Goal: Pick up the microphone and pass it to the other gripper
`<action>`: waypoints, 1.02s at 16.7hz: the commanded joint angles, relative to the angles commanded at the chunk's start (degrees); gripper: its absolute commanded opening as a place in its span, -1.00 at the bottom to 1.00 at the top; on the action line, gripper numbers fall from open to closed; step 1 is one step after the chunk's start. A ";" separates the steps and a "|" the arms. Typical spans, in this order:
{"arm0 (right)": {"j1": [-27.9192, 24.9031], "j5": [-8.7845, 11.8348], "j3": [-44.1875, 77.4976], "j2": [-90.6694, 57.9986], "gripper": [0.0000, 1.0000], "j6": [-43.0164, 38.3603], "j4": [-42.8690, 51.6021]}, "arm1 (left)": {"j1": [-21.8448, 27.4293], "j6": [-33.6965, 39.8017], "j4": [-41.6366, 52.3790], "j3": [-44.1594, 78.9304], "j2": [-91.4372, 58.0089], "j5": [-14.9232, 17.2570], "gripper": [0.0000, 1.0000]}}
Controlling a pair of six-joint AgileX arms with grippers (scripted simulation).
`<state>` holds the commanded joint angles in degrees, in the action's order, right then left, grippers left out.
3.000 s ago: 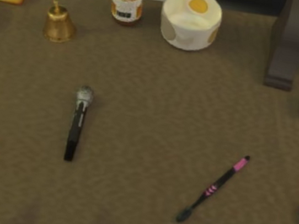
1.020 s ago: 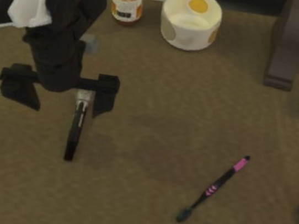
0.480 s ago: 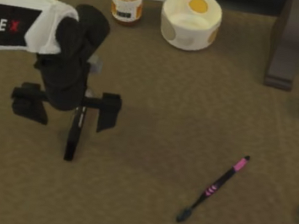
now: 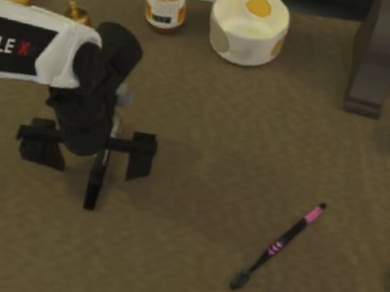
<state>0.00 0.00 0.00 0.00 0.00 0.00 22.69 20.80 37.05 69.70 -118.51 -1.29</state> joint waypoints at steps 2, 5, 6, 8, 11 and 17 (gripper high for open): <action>0.00 0.00 0.00 0.00 1.00 0.00 0.00 | 0.00 0.00 0.00 0.00 0.00 0.00 0.85; 0.00 0.00 0.00 0.00 1.00 0.00 0.00 | 0.00 0.00 0.00 0.00 0.00 0.00 0.40; 0.00 0.00 0.00 0.00 1.00 0.00 0.00 | 0.00 0.00 0.00 0.00 0.00 0.00 0.25; 0.00 0.00 0.00 0.00 1.00 0.00 0.00 | 0.00 0.00 0.00 0.00 0.00 0.00 -0.06; 0.00 0.00 0.00 0.00 1.00 0.00 0.00 | 0.00 0.00 0.00 0.00 0.00 0.00 -0.51; 0.00 0.00 0.00 0.00 1.00 0.00 0.00 | 0.00 0.00 0.00 0.00 0.00 0.00 -1.00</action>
<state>0.00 0.00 0.00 0.00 0.00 0.00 22.69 20.80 37.05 69.70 -118.51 -1.29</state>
